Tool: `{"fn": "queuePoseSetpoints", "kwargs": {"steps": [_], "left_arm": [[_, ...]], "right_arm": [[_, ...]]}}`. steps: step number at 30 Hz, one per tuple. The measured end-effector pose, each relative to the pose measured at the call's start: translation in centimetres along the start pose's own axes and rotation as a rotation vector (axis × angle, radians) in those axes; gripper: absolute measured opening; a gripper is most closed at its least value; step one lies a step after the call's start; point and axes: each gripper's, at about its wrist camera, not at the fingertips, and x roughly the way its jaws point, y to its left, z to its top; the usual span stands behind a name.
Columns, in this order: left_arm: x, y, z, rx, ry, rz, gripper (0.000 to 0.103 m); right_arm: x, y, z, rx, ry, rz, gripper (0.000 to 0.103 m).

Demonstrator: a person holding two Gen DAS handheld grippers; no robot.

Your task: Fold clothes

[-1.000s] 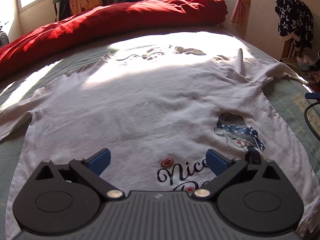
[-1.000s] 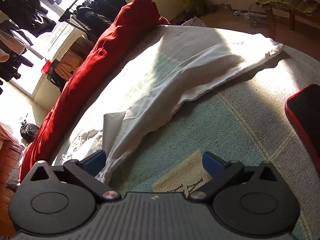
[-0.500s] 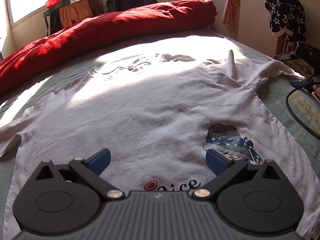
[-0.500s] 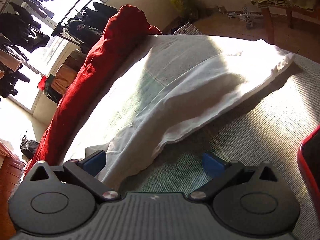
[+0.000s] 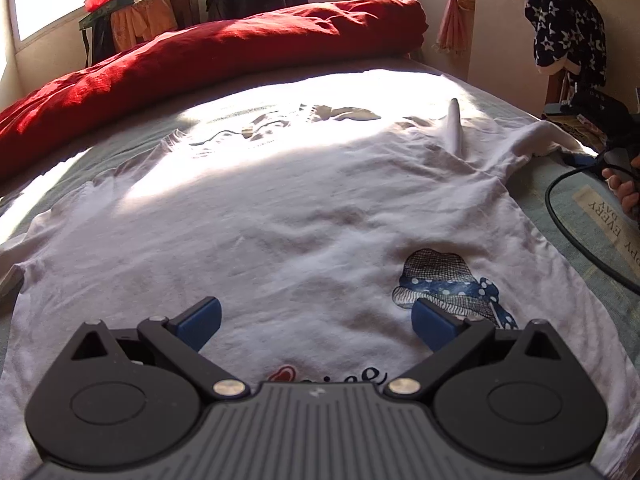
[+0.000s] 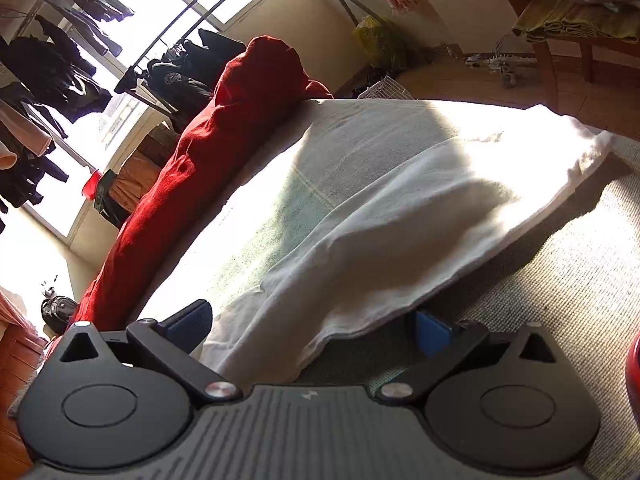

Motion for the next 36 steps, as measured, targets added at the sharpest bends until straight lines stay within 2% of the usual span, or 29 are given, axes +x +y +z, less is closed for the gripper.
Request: {"fn": "queuePoseSetpoints", "kwargs": {"steps": [6, 18, 29, 36], "left_arm": [[-0.1, 0.1, 0.0, -0.004, 0.004, 0.011, 0.101], [0.1, -0.5, 0.3, 0.011, 0.006, 0.014, 0.101], [0.1, -0.7, 0.2, 0.010, 0.006, 0.009, 0.101], [0.1, -0.5, 0.1, 0.005, 0.007, 0.014, 0.101]], "right_arm": [[0.4, 0.2, -0.2, -0.031, -0.034, -0.010, 0.103], [0.7, -0.5, -0.1, -0.036, -0.086, 0.024, 0.103], [0.6, -1.5, 0.0, 0.013, -0.153, 0.075, 0.103], [2.3, -1.2, 1.3, -0.045, -0.139, 0.045, 0.103]]}}
